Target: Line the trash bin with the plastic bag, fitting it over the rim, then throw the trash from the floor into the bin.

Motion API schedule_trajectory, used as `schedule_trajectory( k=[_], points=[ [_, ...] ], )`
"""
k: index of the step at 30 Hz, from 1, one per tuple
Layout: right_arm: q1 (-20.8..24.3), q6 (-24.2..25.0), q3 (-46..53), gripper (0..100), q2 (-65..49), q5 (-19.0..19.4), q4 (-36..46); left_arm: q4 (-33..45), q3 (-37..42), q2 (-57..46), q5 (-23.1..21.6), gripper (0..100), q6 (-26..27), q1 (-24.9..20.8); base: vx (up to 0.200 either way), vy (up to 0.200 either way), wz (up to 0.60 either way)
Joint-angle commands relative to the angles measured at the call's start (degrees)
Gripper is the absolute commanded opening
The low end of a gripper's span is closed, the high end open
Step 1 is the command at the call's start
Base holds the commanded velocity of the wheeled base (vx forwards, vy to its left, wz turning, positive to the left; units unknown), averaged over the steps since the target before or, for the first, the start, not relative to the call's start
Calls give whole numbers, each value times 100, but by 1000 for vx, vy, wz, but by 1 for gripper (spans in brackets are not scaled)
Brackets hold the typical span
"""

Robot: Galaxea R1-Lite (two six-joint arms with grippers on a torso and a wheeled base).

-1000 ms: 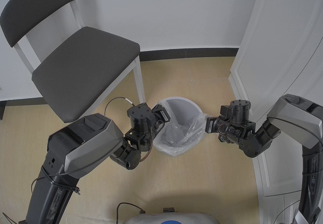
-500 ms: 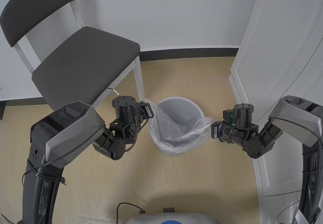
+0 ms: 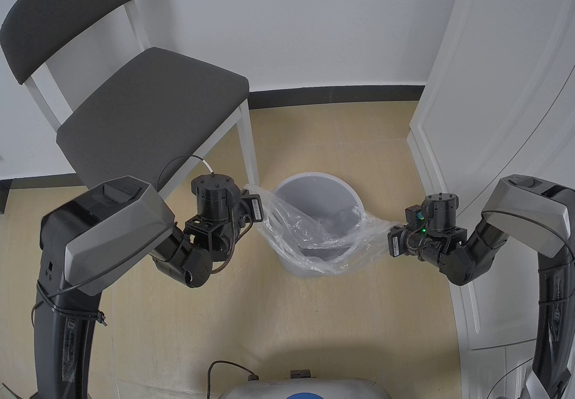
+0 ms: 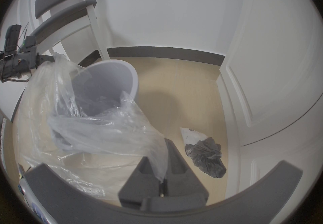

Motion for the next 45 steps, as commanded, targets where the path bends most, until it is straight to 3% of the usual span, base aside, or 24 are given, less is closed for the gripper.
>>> schedule_trajectory(
  k=[1, 4, 9, 11, 13, 17, 21, 26, 38, 45],
  points=[
    [-15, -28, 55, 0, -2, -16, 0, 3, 224, -168, -5, 0, 53, 22, 0, 0, 0],
    [-15, -28, 64, 0, -28, -16, 0, -76, 576, -247, -76, 0, 308, 22, 0, 0, 0],
    [56, 148, -332, 0, 78, -236, -35, -164, 418, -115, -102, 0, 273, -22, 0, 0, 0],
    [196, 702, -701, 0, 262, -544, -18, -296, 224, 17, -49, 0, 264, -22, 0, 0, 0],
    [258, 895, -833, 0, 315, -579, 0, -331, 198, 43, -49, 0, 264, -22, 0, 0, 0],
    [258, 904, -894, 0, 359, -588, -9, -349, 136, 61, -49, 0, 246, -31, 0, 0, 0],
    [240, 1001, -1087, 0, 350, -711, -35, -401, -162, 281, -14, 0, -360, -330, 0, 0, 0],
    [205, 1045, -1228, 0, 376, -790, -35, -410, -294, 553, 241, 0, -325, -418, 0, 0, 0],
    [240, 1414, -1703, 0, 570, -939, -79, -419, -373, 658, 241, 0, -307, -365, 0, 0, 0],
    [258, 1326, -1281, 0, 438, -913, 18, -437, -198, 623, 249, 0, 229, -101, 0, 0, 0]
  ],
)
